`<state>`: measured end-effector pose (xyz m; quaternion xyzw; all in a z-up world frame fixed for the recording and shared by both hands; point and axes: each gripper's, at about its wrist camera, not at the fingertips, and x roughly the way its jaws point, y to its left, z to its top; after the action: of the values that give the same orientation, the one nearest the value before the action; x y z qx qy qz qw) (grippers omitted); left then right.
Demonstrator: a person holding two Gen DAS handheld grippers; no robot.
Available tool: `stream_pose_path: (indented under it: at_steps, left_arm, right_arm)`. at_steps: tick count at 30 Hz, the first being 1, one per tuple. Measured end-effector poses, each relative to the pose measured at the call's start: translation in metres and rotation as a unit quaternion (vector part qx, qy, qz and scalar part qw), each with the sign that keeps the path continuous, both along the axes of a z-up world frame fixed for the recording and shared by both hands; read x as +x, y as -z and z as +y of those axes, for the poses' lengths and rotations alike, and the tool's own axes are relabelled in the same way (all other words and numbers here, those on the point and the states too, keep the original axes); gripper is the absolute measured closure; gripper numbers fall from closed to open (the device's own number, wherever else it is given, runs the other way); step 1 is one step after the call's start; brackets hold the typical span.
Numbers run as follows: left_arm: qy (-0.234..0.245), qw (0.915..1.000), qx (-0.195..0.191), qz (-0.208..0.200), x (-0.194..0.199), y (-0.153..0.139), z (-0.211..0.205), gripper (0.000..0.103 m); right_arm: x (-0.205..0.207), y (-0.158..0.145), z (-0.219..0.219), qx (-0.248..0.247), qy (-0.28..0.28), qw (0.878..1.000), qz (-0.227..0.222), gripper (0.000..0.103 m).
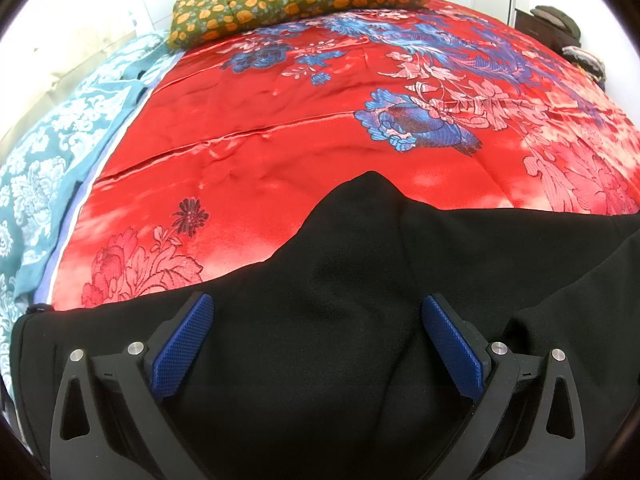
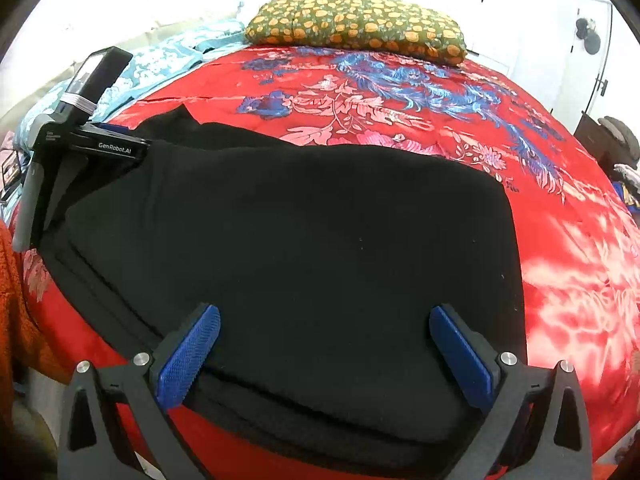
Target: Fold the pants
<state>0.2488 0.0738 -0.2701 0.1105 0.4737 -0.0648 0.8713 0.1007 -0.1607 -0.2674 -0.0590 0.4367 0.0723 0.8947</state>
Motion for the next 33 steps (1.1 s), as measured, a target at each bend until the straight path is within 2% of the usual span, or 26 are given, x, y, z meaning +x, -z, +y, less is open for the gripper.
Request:
stream_pose_path:
  at_steps: [13, 20, 33]
  left_arm:
    - [0.0, 1.0, 0.0, 0.0, 0.0001, 0.0001, -0.0002, 0.0]
    - [0.001, 1.0, 0.0, 0.0, -0.0001, 0.0, 0.0001, 0.0]
    - [0.001, 1.0, 0.0, -0.001, -0.0001, 0.0001, 0.0003, 0.0]
  right_arm:
    - [0.0055, -0.0008, 0.0005, -0.008, 0.011, 1.0, 0.02, 0.0]
    - [0.0015, 0.001, 0.0011, -0.004, 0.018, 1.0, -0.001, 0.0]
    - [0.0016, 0.0006, 0.001, -0.001, 0.017, 1.0, -0.004, 0.0]
